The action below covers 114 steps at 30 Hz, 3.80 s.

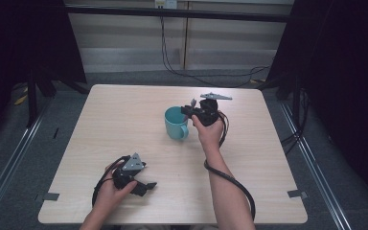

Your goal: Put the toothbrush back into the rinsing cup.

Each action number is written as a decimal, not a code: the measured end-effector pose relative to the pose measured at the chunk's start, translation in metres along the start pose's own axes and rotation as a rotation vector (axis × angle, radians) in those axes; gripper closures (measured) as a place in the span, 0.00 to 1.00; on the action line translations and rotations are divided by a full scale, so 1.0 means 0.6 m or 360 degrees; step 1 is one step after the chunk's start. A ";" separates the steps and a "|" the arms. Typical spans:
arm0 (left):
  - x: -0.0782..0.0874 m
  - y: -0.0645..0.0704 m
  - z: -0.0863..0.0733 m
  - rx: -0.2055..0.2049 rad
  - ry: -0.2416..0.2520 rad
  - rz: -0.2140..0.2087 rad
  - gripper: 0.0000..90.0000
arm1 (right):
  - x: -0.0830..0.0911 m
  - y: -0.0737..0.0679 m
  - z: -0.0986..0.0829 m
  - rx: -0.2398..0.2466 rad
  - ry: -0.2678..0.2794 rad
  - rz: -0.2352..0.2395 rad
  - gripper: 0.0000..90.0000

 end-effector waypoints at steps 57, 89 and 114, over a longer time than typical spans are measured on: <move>0.000 0.000 0.000 0.0001 -0.0001 -0.0014 0.16 | 0.107 0.012 -0.031 0.0108 -0.0103 -0.0022 0.34; 0.000 -0.001 0.000 -0.0004 -0.0003 -0.0016 0.16 | 0.179 0.035 -0.105 0.0101 -0.0166 -0.0017 0.32; 0.001 -0.001 0.000 -0.0006 -0.0011 -0.0011 0.16 | 0.212 0.042 -0.160 0.0188 -0.0281 -0.0031 0.29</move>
Point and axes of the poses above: each handheld gripper's, and its own axes: x roughly backward along the jaws, z roughly out of its top, y roughly to its right, the point moved 1 cm from there along -x, roughly forward along the jaws, and after that the axes turned 3 degrees about x, right-handed, at the moved point
